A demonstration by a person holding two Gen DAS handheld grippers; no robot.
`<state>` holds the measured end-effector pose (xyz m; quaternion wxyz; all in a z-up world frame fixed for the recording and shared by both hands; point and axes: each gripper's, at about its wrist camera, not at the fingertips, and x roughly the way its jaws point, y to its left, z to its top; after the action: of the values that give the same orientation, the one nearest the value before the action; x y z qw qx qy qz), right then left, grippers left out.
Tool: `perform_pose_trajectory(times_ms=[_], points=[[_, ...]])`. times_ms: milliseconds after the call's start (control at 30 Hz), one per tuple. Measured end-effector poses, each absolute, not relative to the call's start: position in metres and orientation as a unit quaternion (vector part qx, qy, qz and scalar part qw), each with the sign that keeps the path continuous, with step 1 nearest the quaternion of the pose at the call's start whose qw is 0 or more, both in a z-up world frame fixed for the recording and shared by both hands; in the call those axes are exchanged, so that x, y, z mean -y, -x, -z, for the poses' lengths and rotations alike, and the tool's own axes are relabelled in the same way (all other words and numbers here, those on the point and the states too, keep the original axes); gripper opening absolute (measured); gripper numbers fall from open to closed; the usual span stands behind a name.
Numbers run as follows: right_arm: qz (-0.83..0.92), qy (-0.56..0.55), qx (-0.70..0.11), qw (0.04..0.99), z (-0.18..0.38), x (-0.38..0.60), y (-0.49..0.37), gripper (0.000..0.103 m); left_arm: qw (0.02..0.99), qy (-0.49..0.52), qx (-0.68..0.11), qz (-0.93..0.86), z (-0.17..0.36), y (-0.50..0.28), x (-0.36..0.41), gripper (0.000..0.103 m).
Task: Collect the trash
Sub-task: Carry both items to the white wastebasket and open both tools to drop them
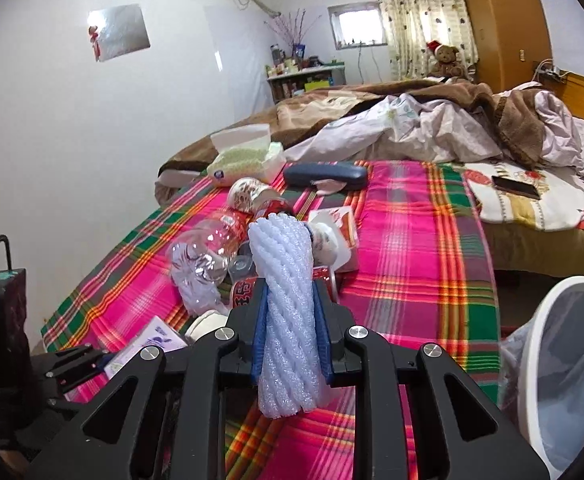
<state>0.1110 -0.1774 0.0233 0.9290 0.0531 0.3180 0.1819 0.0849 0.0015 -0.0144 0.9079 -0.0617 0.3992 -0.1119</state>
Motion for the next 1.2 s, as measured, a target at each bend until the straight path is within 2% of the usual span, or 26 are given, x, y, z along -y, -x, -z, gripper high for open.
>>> perform_pose_trajectory(times_ms=[333, 733, 1200], points=[[-0.131, -0.086, -0.288, 0.945, -0.039, 0.225, -0.093, 0.022, 0.922, 0.044, -0.356, 0.146, -0.033, -0.089, 0.031, 0.059], [-0.014, -0.11, -0.275, 0.955, -0.04, 0.308, -0.074, 0.022, 0.906, 0.012, -0.343, 0.247, -0.057, -0.114, 0.135, 0.059], [0.093, -0.123, -0.323, 0.934, -0.001, 0.376, -0.068, 0.022, 0.861, -0.038, -0.379, 0.338, -0.035, -0.127, 0.264, 0.059]])
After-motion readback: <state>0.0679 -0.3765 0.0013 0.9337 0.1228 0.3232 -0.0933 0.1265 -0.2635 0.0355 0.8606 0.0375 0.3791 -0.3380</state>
